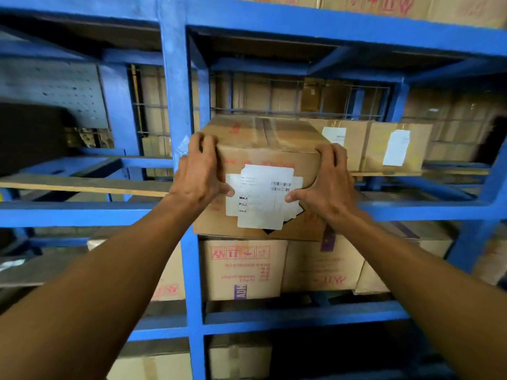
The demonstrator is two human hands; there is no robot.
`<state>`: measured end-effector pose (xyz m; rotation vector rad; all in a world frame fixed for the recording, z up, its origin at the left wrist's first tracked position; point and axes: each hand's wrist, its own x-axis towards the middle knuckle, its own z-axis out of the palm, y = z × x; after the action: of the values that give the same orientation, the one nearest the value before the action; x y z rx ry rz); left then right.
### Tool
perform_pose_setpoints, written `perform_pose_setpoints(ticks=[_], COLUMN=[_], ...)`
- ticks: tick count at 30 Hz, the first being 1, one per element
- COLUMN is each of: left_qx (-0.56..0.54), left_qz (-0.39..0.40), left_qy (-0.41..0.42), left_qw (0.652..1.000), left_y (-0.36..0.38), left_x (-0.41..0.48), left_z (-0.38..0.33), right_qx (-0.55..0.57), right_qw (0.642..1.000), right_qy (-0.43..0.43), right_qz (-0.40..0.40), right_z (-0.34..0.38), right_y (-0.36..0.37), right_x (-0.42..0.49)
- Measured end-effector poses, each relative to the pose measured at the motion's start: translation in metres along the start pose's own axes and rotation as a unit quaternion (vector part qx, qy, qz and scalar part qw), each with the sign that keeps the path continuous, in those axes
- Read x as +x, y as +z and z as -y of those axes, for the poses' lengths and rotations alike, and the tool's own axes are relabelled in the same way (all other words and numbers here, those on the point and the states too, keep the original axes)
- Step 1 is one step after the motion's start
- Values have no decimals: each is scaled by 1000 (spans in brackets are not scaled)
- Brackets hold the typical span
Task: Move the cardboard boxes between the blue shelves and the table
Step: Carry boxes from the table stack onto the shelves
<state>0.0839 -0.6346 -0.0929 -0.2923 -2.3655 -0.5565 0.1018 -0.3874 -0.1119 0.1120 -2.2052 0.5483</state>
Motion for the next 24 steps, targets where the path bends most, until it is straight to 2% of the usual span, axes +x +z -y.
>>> perform_pose_setpoints(ticks=[3, 6, 8, 11, 13, 18, 24], left_qx=[24, 101, 182, 222, 223, 187, 186], left_qz=[4, -7, -41, -78, -112, -160, -219], left_qy=[-11, -16, 4, 68, 95, 100, 105], left_qw=[1000, 995, 982, 970, 964, 964, 952], left_y=[0, 3, 6, 20, 34, 53, 67], left_x=[-4, -2, 1, 2, -1, 4, 26], left_z=[-4, -12, -16, -19, -19, -17, -4], right_qx=[-13, -140, -176, -171, -164, -127, -157], right_qw=[1000, 989, 982, 979, 978, 973, 956], right_qy=[-6, -43, -73, -107, -124, -157, -167], right_qz=[10, 2, 3, -21, -40, -114, -184], right_z=[-5, -11, -14, -19, -21, -17, -20], right_y=[0, 1, 6, 14, 22, 46, 68], right_x=[4, 9, 10, 9, 11, 21, 35])
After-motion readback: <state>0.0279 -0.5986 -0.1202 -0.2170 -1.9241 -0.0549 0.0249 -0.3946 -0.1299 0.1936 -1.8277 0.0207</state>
